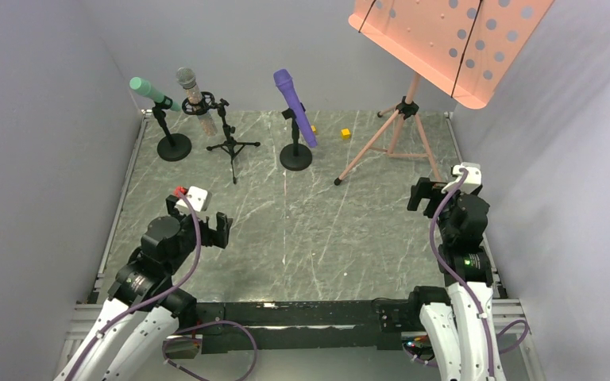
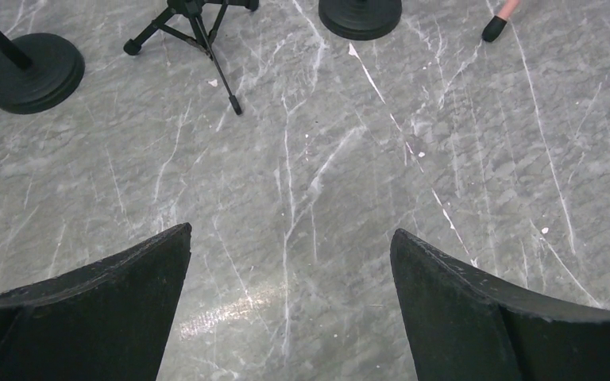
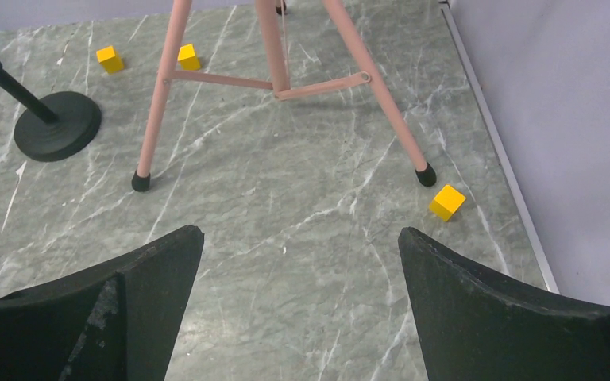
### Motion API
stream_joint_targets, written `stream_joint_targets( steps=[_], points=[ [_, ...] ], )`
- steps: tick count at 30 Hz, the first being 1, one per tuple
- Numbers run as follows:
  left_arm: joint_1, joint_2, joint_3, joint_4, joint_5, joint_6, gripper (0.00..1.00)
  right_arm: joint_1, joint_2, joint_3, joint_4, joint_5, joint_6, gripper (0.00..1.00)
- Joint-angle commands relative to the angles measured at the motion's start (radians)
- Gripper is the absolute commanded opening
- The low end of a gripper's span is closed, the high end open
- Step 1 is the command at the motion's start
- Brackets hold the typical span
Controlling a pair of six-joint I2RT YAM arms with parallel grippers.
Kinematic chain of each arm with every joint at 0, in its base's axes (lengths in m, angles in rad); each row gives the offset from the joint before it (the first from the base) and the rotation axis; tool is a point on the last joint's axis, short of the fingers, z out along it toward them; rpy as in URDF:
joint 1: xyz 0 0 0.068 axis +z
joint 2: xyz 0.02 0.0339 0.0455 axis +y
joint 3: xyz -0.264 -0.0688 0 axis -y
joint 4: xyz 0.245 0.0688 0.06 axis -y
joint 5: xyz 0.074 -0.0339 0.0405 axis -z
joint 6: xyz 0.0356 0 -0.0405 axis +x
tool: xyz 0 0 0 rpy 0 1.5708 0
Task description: Attach the microphones to the stand
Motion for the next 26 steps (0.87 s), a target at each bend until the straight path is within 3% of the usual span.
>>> stream_joint_targets(
  steps=[1, 26],
  points=[
    [0.008, -0.025, 0.033, 0.03, -0.017, 0.015, 0.99, -0.012, -0.003, 0.007, 0.035, -0.007, 0.024, 1.0],
    [0.081, -0.027, 0.029, 0.058, 0.084, 0.009, 0.99, -0.056, -0.004, 0.015, 0.027, 0.005, 0.052, 1.0]
  ],
)
